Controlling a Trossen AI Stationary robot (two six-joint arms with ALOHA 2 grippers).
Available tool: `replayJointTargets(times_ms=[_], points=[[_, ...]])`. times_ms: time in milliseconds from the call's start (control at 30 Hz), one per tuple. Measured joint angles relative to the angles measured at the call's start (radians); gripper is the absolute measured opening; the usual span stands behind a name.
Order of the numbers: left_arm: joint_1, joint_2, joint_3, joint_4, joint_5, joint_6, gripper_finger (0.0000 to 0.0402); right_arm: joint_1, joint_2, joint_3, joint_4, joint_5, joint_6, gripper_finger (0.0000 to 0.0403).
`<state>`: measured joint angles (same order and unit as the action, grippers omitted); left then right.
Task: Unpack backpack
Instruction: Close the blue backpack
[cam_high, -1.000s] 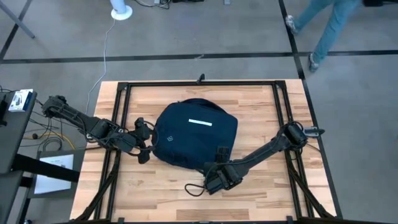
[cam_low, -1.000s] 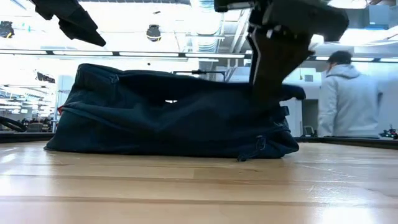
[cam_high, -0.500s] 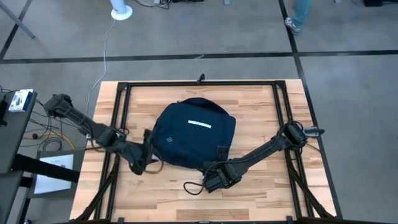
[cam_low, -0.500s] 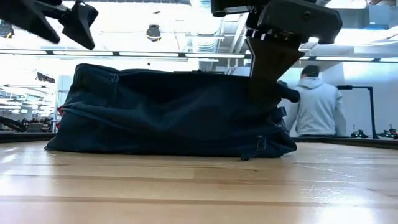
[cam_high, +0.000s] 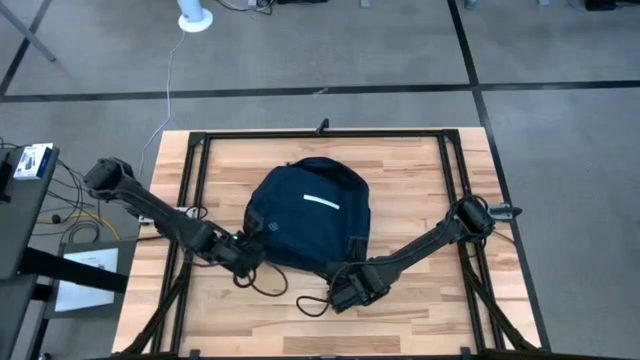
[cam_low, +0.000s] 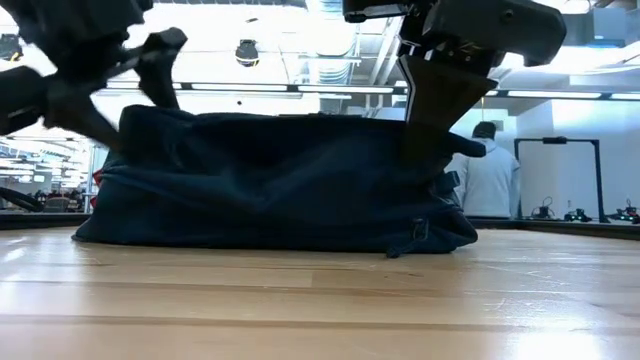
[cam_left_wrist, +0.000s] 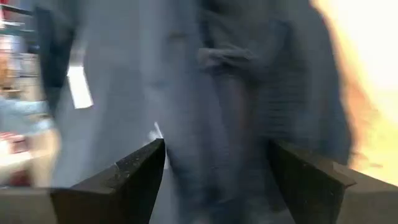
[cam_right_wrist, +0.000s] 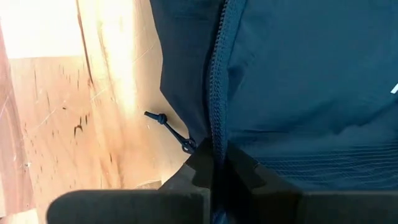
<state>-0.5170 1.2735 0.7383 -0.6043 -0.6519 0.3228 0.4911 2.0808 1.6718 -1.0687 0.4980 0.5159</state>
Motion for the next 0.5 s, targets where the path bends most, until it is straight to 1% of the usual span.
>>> replayJointTargets(times_ms=[133, 233, 333, 433, 500], points=[[0.018, 0.035, 0.0, 0.004, 0.048, -0.084, 0.0266, 0.0, 0.0, 0.0, 0.0, -0.001, 0.007, 0.0], [0.028, 0.018, 0.0, 0.017, 0.049, -0.16, 0.0238, 0.0, 0.0, 0.0, 0.0, -0.001, 0.012, 0.0001], [0.028, -0.044, 0.004, 0.018, 0.073, -0.225, 0.0177, 0.0, 0.0, 0.007, -0.016, -0.012, 0.067, 0.0011], [0.028, -0.122, 0.011, 0.017, 0.135, -0.275, 0.0094, -0.001, 0.0, 0.076, -0.099, -0.037, 0.084, 0.0034], [0.028, -0.179, 0.018, 0.02, 0.177, -0.283, 0.0035, 0.0, 0.0, 0.135, -0.139, -0.023, 0.101, 0.0049]])
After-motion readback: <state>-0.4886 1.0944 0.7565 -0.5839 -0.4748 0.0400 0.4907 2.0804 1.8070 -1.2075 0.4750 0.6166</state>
